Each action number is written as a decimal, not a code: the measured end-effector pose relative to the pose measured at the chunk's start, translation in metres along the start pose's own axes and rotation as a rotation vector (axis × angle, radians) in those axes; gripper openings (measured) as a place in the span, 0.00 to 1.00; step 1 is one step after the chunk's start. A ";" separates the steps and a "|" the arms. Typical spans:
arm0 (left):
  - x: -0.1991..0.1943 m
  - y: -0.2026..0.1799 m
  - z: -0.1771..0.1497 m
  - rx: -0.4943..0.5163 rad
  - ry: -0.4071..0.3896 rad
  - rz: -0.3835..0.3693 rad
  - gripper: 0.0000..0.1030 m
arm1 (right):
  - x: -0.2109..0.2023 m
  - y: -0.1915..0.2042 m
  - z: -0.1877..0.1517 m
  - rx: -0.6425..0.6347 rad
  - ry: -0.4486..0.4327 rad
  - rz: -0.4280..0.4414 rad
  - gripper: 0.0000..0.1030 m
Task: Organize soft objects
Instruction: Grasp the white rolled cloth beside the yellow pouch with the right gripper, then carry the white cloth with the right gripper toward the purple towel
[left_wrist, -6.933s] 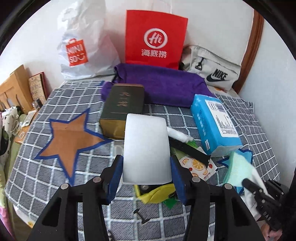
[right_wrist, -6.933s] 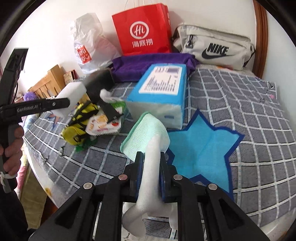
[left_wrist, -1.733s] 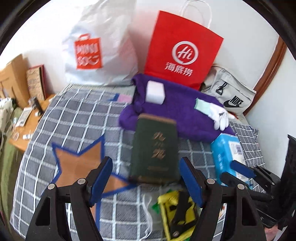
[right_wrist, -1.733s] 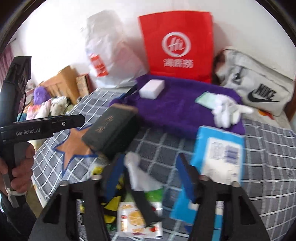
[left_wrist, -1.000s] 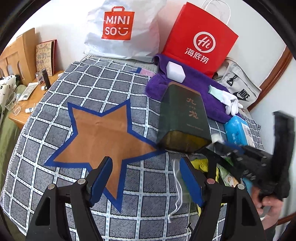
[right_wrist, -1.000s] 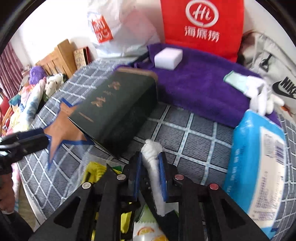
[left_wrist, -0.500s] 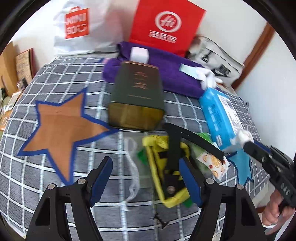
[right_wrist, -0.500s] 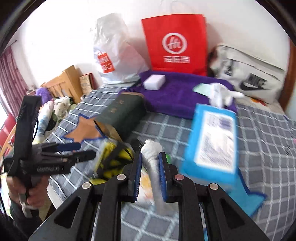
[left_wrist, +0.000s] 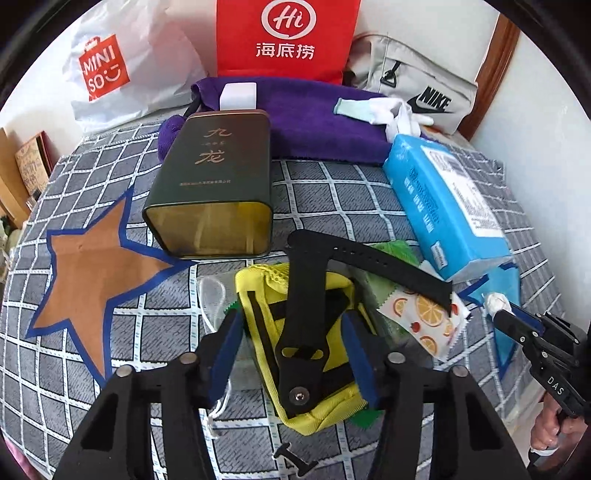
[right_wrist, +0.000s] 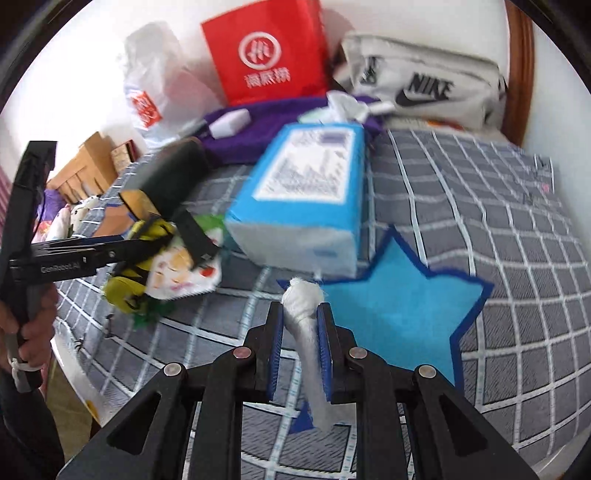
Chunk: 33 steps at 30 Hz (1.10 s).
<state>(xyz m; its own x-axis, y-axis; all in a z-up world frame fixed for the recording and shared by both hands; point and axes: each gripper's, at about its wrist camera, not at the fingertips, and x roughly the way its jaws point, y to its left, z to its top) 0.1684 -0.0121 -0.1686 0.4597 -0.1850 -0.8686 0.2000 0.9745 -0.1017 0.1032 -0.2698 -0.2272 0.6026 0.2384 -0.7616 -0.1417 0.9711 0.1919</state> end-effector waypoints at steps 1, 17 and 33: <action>0.002 -0.002 0.000 0.015 0.000 0.013 0.47 | 0.004 -0.001 -0.001 0.000 0.008 0.000 0.18; -0.004 0.017 0.000 -0.032 -0.001 0.011 0.10 | 0.013 -0.005 -0.004 -0.006 -0.019 0.009 0.19; -0.013 0.046 -0.007 -0.123 -0.032 -0.027 0.04 | 0.001 0.001 0.000 -0.017 -0.027 -0.015 0.17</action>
<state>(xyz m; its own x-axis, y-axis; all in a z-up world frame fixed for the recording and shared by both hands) 0.1655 0.0357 -0.1652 0.4834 -0.2131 -0.8490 0.1056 0.9770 -0.1852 0.1036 -0.2685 -0.2274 0.6259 0.2235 -0.7472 -0.1458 0.9747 0.1694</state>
